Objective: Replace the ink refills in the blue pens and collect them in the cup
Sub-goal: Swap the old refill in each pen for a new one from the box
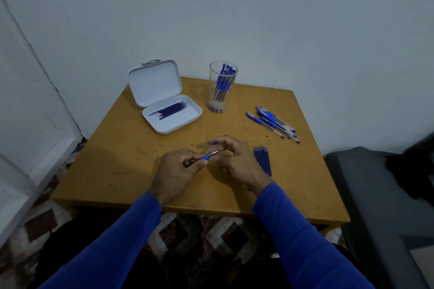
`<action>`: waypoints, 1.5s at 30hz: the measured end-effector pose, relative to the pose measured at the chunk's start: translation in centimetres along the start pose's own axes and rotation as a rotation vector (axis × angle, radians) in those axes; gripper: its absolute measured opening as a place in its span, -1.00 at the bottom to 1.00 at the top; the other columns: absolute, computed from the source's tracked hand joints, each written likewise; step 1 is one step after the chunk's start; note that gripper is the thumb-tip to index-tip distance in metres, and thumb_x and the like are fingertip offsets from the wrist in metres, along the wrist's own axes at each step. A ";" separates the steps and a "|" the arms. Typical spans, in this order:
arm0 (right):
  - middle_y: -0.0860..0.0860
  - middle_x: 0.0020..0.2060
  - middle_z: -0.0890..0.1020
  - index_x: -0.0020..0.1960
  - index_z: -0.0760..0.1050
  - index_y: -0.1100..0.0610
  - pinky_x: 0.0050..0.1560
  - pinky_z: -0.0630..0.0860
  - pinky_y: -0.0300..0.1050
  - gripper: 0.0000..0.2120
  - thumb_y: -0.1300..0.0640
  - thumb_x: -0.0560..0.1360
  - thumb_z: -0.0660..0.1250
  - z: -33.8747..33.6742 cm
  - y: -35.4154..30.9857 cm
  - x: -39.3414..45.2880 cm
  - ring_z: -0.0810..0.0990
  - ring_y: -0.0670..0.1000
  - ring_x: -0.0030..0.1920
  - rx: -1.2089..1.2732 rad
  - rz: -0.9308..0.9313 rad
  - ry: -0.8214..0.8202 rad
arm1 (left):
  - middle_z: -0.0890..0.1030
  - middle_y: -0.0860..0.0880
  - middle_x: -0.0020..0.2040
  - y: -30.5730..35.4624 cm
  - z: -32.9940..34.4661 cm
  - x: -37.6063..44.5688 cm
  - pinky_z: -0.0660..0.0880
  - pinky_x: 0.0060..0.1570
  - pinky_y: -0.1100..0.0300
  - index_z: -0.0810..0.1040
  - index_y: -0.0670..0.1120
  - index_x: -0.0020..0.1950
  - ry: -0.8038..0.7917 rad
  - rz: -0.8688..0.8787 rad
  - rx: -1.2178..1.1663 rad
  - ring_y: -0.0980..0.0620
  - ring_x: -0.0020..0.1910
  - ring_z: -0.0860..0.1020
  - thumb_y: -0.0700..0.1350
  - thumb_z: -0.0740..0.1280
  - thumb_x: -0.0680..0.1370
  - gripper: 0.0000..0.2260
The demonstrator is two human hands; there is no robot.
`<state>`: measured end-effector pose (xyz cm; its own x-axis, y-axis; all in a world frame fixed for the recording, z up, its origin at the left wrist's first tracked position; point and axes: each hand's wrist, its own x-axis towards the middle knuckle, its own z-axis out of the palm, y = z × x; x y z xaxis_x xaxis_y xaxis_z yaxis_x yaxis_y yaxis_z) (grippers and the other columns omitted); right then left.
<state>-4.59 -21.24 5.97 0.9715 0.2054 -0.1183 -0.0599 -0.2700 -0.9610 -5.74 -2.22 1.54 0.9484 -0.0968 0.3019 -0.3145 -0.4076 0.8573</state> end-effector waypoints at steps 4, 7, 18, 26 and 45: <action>0.07 -0.06 0.65 0.04 0.62 0.09 -0.18 0.48 -0.16 -0.88 0.04 0.58 0.42 0.5 0.0 0.1 0.55 -0.08 -0.15 -0.083 0.031 0.117 | 0.67 0.15 -0.21 0.1 -0.1 0.0 0.47 -0.25 0.39 0.73 0.01 0.02 0.007 -0.009 -0.009 0.15 -0.20 0.60 -0.11 0.53 0.49 -0.87; 0.00 -0.18 0.64 0.00 0.62 0.14 -0.24 0.45 -0.21 -0.87 0.07 0.60 0.40 0.5 0.2 0.2 0.53 -0.12 -0.25 -0.101 0.032 0.118 | 0.66 0.16 -0.21 0.2 -0.1 -0.1 0.47 -0.23 0.40 0.74 -0.01 0.01 0.007 -0.004 -0.004 0.18 -0.19 0.60 -0.12 0.53 0.48 -0.88; -0.01 -0.22 0.60 0.05 0.62 0.17 -0.34 0.45 -0.27 -0.92 0.18 0.61 0.37 0.3 0.0 0.1 0.50 -0.14 -0.31 -0.033 0.014 0.071 | 0.67 0.18 -0.21 0.1 -0.1 0.0 0.49 -0.25 0.36 0.71 0.07 -0.01 -0.001 -0.005 -0.021 0.14 -0.20 0.60 -0.11 0.52 0.49 -0.88; -0.12 -0.10 0.60 0.02 0.63 0.01 -0.11 0.46 -0.23 -0.91 0.16 0.61 0.37 0.0 0.4 0.7 0.54 -0.12 -0.07 -0.188 0.036 0.309 | 0.67 0.18 -0.20 0.1 -0.1 0.0 0.54 -0.26 0.26 0.65 0.21 -0.05 0.017 -0.021 -0.037 0.07 -0.20 0.61 -0.10 0.51 0.50 -0.82; -0.03 0.20 0.53 0.25 0.60 0.01 0.09 0.47 -0.19 -0.76 0.02 0.60 0.36 1.4 1.4 2.3 0.50 -0.10 0.09 -0.781 0.105 0.184 | 0.67 0.18 -0.22 -0.4 0.0 0.0 0.61 -0.22 0.10 0.70 0.12 0.00 0.014 -0.047 -0.039 0.07 -0.21 0.62 -0.06 0.51 0.51 -0.89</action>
<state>-2.78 -19.78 3.99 0.9959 0.0024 -0.0899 -0.0419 -0.8722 -0.4874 -5.62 -2.09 1.22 0.9617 -0.0654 0.2660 -0.2707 -0.3757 0.8863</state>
